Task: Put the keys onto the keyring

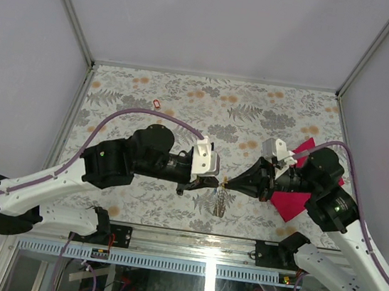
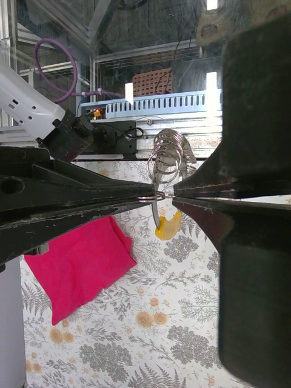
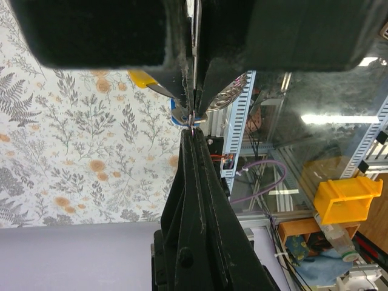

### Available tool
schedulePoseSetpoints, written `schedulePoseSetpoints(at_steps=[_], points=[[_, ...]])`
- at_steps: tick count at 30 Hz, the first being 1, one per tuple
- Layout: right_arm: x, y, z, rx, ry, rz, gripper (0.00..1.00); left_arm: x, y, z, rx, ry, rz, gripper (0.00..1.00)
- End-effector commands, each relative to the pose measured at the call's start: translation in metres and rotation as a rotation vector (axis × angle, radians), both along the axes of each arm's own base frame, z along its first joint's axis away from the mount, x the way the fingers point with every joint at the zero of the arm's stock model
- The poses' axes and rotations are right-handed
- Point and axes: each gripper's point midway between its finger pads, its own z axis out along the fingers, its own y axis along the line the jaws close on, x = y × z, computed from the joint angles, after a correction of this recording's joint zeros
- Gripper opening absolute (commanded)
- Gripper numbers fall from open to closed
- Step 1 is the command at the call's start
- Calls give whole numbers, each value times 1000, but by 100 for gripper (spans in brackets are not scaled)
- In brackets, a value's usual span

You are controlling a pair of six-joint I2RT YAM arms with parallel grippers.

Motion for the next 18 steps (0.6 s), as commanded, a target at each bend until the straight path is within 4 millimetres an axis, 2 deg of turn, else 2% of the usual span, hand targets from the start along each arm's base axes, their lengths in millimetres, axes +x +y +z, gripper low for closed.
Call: schedulePoseSetpoints(at_steps=[1,7,18], points=[[-10,-5,47,126,-116,12,0,-1,-3,14,-57,-20,-4,0],[-15,-7,61,194,-111,3,0,-3,-5,19,-115,-9,-3,0],[-5,-7,74,327,-93,-70,0,-6,-14,25,-207,20,-12,0]])
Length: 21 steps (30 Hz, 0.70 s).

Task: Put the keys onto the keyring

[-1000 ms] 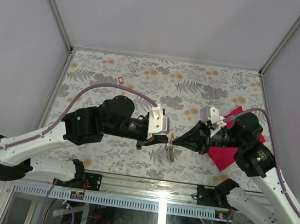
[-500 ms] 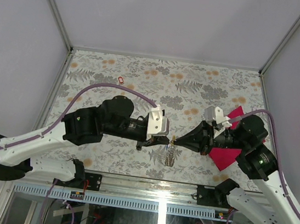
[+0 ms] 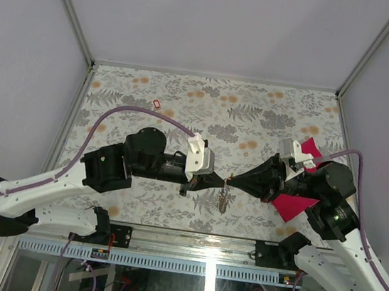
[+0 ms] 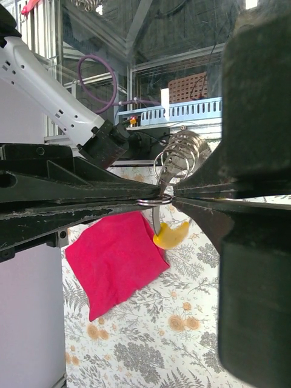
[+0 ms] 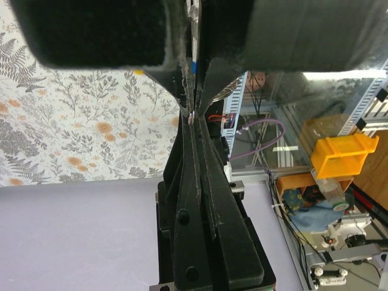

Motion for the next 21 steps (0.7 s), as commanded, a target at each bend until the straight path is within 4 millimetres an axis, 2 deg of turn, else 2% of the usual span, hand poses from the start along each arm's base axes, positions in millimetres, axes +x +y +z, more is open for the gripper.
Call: schedulePoseSetpoints(at_steps=[1,6,10,13,17,21], points=[[0,-5,42,174,-85,-39,0,-2,-5,9,-65,12,-7,0],[2,-5,39,186,-76,-50,0,1,-1,15,-99,2,24,3],[3,-6,36,163,-85,-61,0,7,8,29,-165,-11,80,18],[2,-6,37,153,-98,-64,0,8,15,41,-230,-16,109,23],[-1,-6,37,146,-108,-45,0,8,20,54,-291,-15,122,25],[-4,-6,38,141,-112,-27,0,4,15,59,-318,-5,89,25]])
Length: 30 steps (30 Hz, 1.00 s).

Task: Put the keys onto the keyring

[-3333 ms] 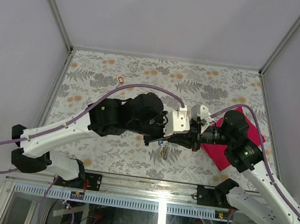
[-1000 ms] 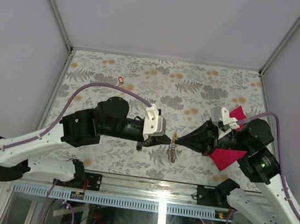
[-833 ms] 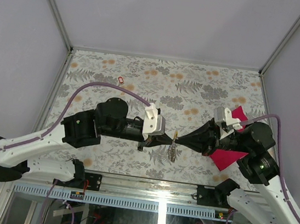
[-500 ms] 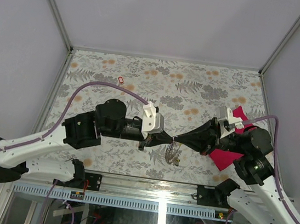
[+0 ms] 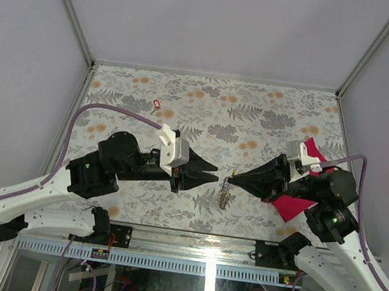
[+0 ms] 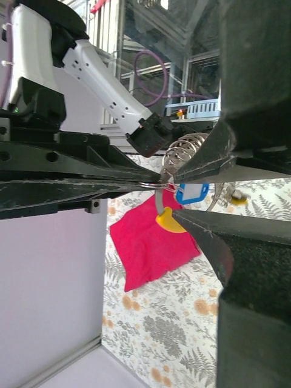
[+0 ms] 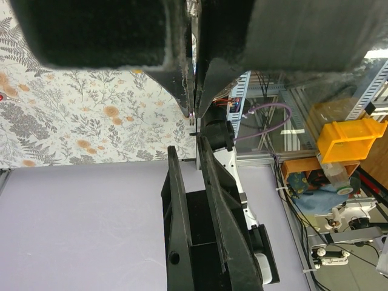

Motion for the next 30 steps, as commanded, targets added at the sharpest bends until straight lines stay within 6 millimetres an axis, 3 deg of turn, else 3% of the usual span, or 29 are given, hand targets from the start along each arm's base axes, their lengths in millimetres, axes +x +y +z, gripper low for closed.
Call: schedulePoseSetpoints(at_steps=[1,17,30], points=[[-8,-6,30,57,-101,4,0,-3,-7,25,-114,-12,-27,26],[-13,-10,40,67,-132,-4,0,-10,-23,12,-84,3,-98,25],[-13,-9,38,58,-129,7,0,-10,-27,13,-87,-2,-108,22]])
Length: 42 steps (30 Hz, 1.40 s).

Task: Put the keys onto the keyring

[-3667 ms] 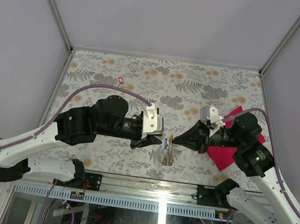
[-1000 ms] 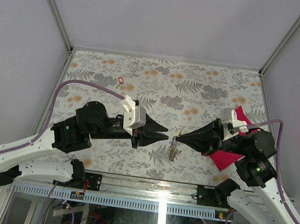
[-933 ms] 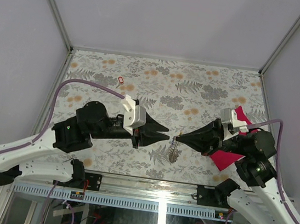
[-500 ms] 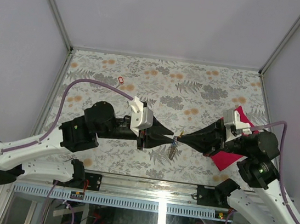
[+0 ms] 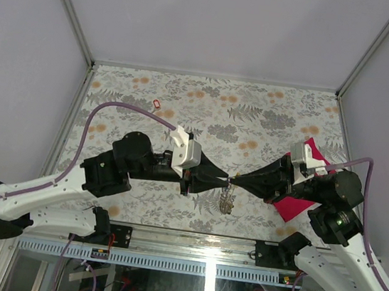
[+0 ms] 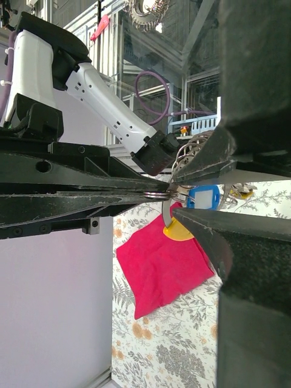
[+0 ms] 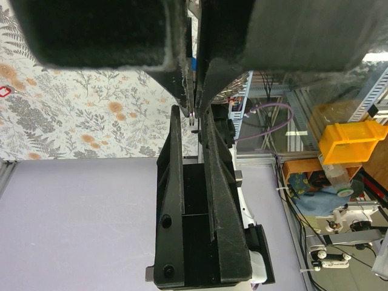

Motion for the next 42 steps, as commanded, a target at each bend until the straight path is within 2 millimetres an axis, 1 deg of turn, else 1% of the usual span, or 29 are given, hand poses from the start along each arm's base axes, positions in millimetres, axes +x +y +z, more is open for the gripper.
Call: schedulePoseSetpoints(at_steps=[1,9,15,25,30,32,35,40,41,42], points=[[-8,-6,28,55,-92,6,0,-4,-3,14,-56,-25,-23,22],[-7,-5,25,51,-85,7,0,-4,-7,11,-42,-20,-35,19],[-6,-4,22,46,-80,6,0,-5,-8,14,-47,-26,-43,17],[-1,-1,11,20,-65,1,0,-7,-7,20,-59,-29,-54,15],[2,0,1,-15,-58,-6,0,-8,-6,21,-62,-25,-57,14],[3,0,-2,-29,-57,-9,0,-9,-6,21,-63,-26,-59,11],[4,0,-4,-35,-57,-10,0,-9,-6,21,-62,-23,-59,1],[4,-1,-2,-31,-66,-19,0,-7,-8,16,-29,-8,-52,0],[4,-1,-1,-31,-67,-24,3,-6,-8,14,-13,-2,-47,0],[5,-2,-1,-33,-70,-33,8,-5,-8,12,3,1,-42,0]])
